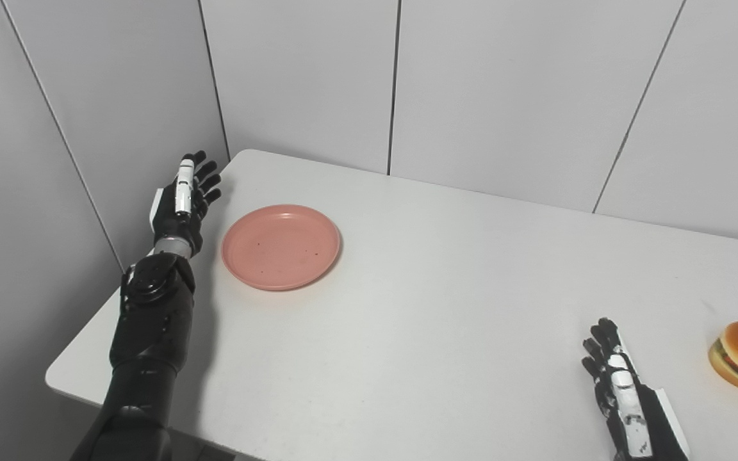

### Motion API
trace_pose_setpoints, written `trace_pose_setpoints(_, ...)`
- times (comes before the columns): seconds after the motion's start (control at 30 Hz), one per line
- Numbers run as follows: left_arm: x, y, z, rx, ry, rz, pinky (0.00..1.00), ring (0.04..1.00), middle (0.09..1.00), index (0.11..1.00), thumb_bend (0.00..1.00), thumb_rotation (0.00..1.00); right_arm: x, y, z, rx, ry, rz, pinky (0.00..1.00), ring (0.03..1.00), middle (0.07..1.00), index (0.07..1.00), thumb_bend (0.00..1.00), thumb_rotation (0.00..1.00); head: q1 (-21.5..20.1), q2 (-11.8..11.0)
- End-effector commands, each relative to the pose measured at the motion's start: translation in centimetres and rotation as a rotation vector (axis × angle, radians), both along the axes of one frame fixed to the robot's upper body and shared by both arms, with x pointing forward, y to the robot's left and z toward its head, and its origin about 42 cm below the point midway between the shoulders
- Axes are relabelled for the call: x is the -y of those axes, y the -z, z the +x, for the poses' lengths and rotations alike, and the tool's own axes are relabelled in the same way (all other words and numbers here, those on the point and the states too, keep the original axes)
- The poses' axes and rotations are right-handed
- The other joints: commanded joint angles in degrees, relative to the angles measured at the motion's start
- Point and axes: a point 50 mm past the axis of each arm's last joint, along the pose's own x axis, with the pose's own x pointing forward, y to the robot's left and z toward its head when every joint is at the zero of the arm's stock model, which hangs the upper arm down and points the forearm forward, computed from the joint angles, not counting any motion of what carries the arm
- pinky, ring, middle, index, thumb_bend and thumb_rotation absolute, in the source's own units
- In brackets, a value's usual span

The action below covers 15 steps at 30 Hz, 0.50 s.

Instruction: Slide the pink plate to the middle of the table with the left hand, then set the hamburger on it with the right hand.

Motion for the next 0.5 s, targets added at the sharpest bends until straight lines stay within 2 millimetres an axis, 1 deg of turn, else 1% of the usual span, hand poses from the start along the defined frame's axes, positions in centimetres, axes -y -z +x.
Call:
trace_pose_setpoints(0.0, -1.2, -2.3, 0.6, 0.075, 0.009, 0.073, 0.90, 0.892, 0.888, 0.870, 0.36, 1.00, -0.2, -0.9, 0.1, 0.039, -0.008, 0.016, 1.00, 0.991, 0.997, 1.000, 0.17, 1.00, -0.05, 0.12)
trace_pose_setpoints(0.13, -1.0, -1.6, 0.5, 0.068, 0.019, 0.060, 0.91, 0.894, 0.889, 0.871, 0.36, 1.00, -0.2, -1.0, 0.1, 0.037, -0.007, 0.016, 1.00, 0.991, 0.996, 1.000, 0.17, 1.00, -0.12, 0.24)
trace_pose_setpoints(0.3, -0.3, -0.6, 0.5, 0.038, 0.012, 0.067, 0.89, 0.871, 0.868, 0.850, 0.36, 1.00, -0.2, -1.0, 0.1, 0.040, -0.001, 0.013, 1.00, 0.989, 0.996, 1.000, 0.16, 1.00, -0.23, 0.34)
trace_pose_setpoints(0.47, 0.0, 0.3, 0.2, 0.024, 0.026, 0.044, 0.90, 0.885, 0.881, 0.861, 0.36, 1.00, -0.3, -1.0, 0.1, 0.043, -0.004, 0.023, 1.00, 0.990, 1.000, 1.000, 0.17, 1.00, -0.47, 0.60)
